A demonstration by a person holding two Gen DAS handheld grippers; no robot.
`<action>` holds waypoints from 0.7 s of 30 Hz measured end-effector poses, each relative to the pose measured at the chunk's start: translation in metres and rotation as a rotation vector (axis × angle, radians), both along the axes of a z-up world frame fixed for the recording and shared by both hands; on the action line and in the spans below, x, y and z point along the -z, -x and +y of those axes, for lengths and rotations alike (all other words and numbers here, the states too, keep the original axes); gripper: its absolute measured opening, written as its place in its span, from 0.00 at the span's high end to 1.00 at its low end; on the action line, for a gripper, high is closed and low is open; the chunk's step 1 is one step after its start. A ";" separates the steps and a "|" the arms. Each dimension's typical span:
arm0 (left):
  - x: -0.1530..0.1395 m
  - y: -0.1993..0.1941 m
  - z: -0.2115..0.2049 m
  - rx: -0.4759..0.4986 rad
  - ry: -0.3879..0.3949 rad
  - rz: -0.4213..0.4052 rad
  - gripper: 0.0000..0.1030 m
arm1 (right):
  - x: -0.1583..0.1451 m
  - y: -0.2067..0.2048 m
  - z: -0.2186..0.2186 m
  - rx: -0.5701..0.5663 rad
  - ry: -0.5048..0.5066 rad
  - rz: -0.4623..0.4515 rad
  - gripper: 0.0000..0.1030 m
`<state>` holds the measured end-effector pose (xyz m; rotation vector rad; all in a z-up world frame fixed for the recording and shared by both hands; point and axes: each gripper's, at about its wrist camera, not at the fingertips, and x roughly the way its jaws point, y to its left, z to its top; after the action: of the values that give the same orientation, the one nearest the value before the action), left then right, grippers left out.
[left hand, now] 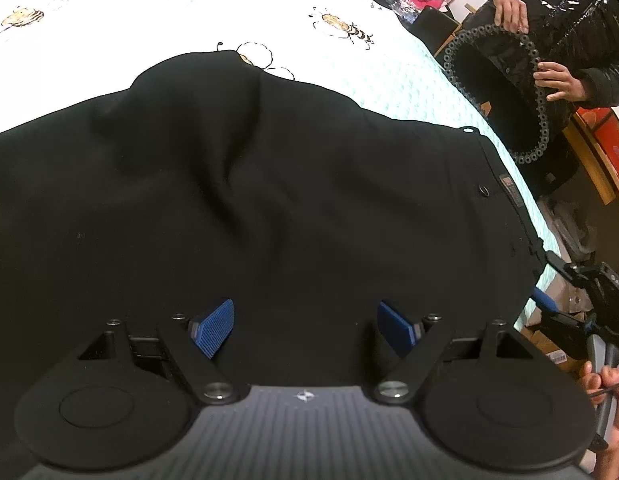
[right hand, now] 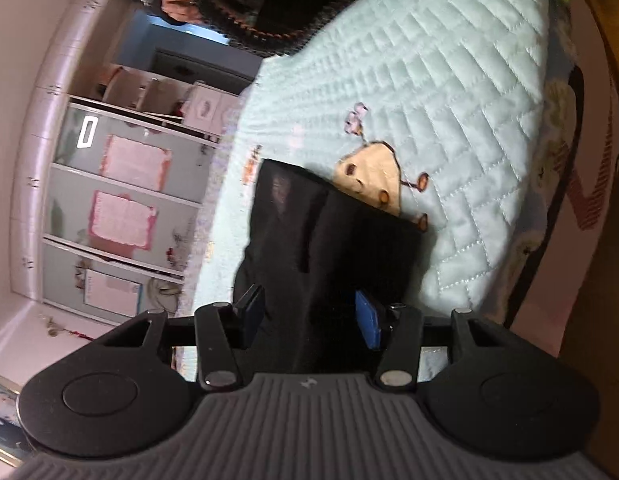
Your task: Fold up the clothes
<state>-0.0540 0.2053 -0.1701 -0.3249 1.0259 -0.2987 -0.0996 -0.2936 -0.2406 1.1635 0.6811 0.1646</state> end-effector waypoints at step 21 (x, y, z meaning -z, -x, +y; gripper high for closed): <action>-0.002 -0.009 0.016 0.043 0.057 0.059 0.19 | 0.014 0.006 0.017 -0.049 -0.078 -0.104 0.90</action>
<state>-0.0451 0.2213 -0.1682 -0.3651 1.0845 -0.3598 -0.1054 -0.2764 -0.2544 1.2048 0.6163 0.2932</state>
